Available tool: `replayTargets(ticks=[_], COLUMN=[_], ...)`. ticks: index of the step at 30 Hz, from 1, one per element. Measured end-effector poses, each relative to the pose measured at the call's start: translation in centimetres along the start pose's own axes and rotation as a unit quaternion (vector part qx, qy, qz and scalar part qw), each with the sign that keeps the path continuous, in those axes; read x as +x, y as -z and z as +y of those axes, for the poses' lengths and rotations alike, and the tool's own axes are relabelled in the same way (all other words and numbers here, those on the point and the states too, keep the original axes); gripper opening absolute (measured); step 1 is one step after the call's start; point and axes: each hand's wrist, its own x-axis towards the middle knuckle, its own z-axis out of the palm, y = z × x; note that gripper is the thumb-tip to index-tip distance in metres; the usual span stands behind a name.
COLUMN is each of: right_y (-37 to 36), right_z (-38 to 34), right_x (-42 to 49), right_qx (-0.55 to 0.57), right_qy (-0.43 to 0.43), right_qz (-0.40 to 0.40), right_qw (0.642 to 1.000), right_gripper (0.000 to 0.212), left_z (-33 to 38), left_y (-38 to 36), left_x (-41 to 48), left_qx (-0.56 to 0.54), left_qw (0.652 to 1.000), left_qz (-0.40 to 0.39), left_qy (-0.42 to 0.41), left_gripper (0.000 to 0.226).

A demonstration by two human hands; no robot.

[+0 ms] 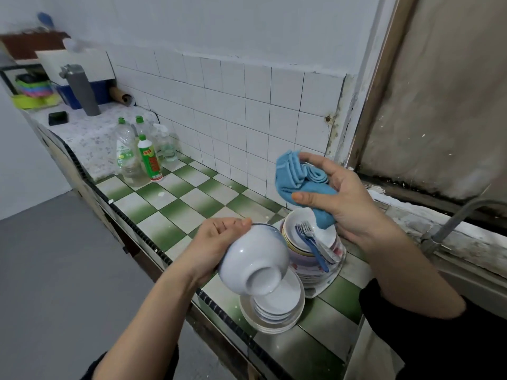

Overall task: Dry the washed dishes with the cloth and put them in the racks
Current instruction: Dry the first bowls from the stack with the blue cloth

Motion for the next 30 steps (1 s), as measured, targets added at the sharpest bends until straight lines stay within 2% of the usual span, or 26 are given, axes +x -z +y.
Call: replayTargets(ticks=[2,4,8,10,12,14,19,20,22,24,26,28,30], right_y=[-0.5,-1.3,-4.1,-5.3,-5.4,-5.1,-5.2,-5.1,-5.0,-5.4,-6.4,-7.3,-7.6], right_z=[-0.1,0.8,3.7,4.4,4.8,4.8,4.2,4.3,4.7,5.3,5.5,5.8,6.0], right_x=[-0.8,-1.9,-4.1,-4.6,-4.5,-3.9,-4.1,-4.0,-3.4,-2.8,-2.9,-3.4,-3.8], right_qx=[-0.110,-0.192,-0.316,-0.341,-0.263,-0.170,-0.215,-0.196,-0.106,-0.005,0.033,0.061,0.080], right_qy=[0.044,0.082,0.094,0.139,0.159,0.146,0.207,0.195,0.122,0.047,0.026,0.039,0.060], right_qz=[0.023,0.029,-0.020,0.025,0.082,0.109,0.075,0.090,0.169,0.258,0.322,0.352,0.343], right_qw=[0.993,0.978,0.944,0.929,0.948,0.968,0.951,0.957,0.972,0.965,0.946,0.933,0.934], right_gripper=[0.063,0.059,0.045,0.048,0.053,0.047,0.024,0.021,0.018,0.028,0.036,0.036,0.039], left_z=[-0.2,-0.4,-0.2,0.1,0.6,1.1,1.3,1.2,1.1,1.1,1.4,1.6,1.5], left_y=[-0.6,-1.4,-2.8,-3.4,-4.2,-5.0,-5.3,-5.3,-5.7,-6.2,-6.5,-6.4,-6.2], left_x=[0.0,0.2,0.6,0.4,0.1,-0.2,-0.1,-0.1,-0.2,-0.3,-0.3,-0.3,-0.4], left_qx=[0.003,0.009,-0.002,-0.015,-0.044,-0.063,-0.072,-0.062,-0.012,0.067,0.128,0.144,0.125], left_qw=[0.999,0.997,0.987,0.985,0.985,0.981,0.971,0.970,0.968,0.962,0.951,0.949,0.952], left_qz=[0.029,0.076,0.161,0.173,0.169,0.180,0.225,0.230,0.239,0.241,0.246,0.245,0.248], left_qy=[0.019,0.025,0.017,0.004,-0.014,-0.030,-0.045,-0.055,-0.079,-0.113,-0.136,-0.134,-0.131], left_gripper=[0.042,0.041,0.032,0.029,0.034,0.047,0.036,0.044,0.057,0.042,0.024,0.009,0.014])
